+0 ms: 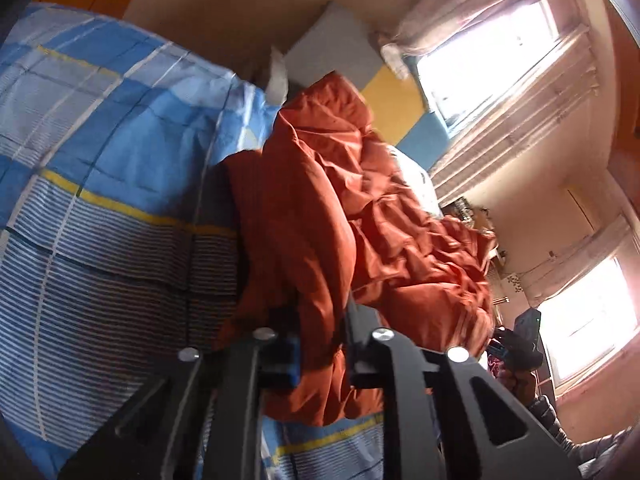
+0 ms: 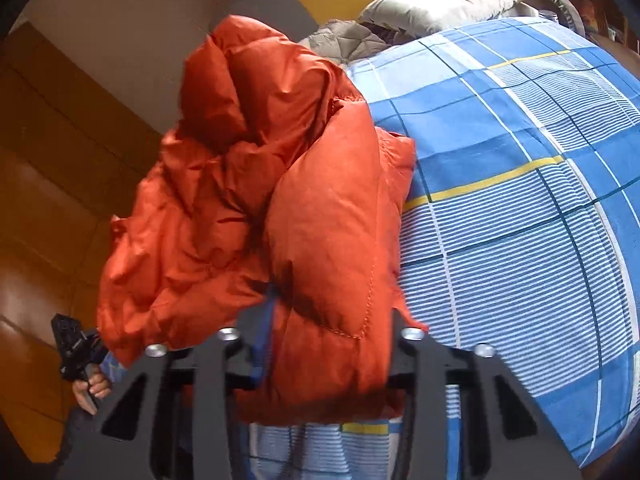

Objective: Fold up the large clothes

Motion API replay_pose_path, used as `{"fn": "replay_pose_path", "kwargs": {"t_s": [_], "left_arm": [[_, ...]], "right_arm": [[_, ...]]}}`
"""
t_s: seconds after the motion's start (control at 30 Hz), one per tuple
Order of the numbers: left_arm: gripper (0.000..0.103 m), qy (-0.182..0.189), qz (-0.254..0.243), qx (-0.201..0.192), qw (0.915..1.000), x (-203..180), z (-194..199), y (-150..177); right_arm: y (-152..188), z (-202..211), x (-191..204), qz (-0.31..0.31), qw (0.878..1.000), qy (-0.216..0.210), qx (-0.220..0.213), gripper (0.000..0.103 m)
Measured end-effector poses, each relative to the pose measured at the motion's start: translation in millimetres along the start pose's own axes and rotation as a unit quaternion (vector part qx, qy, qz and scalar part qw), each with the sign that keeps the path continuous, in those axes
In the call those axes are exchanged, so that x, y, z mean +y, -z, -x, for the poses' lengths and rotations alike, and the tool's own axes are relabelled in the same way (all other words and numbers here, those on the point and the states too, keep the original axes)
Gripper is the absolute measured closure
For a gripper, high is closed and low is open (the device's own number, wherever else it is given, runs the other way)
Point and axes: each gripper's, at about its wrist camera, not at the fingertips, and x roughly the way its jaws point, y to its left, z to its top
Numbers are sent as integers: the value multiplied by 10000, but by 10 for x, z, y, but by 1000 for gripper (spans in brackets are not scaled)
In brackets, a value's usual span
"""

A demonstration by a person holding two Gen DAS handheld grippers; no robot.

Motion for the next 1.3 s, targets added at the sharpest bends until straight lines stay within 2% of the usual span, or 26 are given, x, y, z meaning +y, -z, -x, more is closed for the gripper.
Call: {"fn": "replay_pose_path", "kwargs": {"t_s": [0.03, 0.2, 0.57, 0.67, 0.7, 0.77, 0.8, 0.83, 0.93, 1.03, 1.17, 1.23, 1.3], "left_arm": [[93, 33, -19, -24, 10000, -21, 35, 7], [96, 99, -141, -84, 9998, -113, 236, 124], [96, 155, -204, 42, 9997, -241, 659, 470], [93, -62, -328, 115, 9994, -295, 691, 520], [88, -302, -426, 92, 9986, -330, 701, 514], [63, -544, -473, -58, 9974, -357, 761, 458], [46, -621, -481, -212, 9967, -359, 805, 413], [44, -634, -503, -314, 9962, -371, 851, 383], [44, -605, -678, -556, 9943, -469, 941, 251], [44, -414, -840, -564, 9940, -583, 884, 165], [44, -168, -1120, -325, 9930, -792, 557, 37], [37, -165, -1216, -203, 9922, -879, 387, -20], [36, -225, -1296, -68, 9913, -963, 182, -86]], "right_arm": [[15, 49, 16, 50, 10000, -36, -8, 77], [114, 249, 79, 187, 9997, -185, -17, 84], [380, 558, 186, 528, 9982, -171, 226, 85], [433, 528, 153, 567, 9979, -54, 322, 84], [438, 527, 154, 596, 9977, -11, 314, 81], [402, 527, 149, 621, 9977, 126, 255, 66], [356, 525, 146, 661, 9974, 235, 186, 52], [338, 569, 165, 717, 9967, 366, 69, 46], [298, 749, 242, 870, 9932, 702, -329, 46], [273, 801, 425, 1238, 9870, 863, -554, 46], [222, 572, 776, 1681, 9811, 775, -567, 52], [208, 424, 921, 1808, 9799, 681, -493, 56], [186, 221, 1091, 1997, 9763, 699, -461, 56]]}}
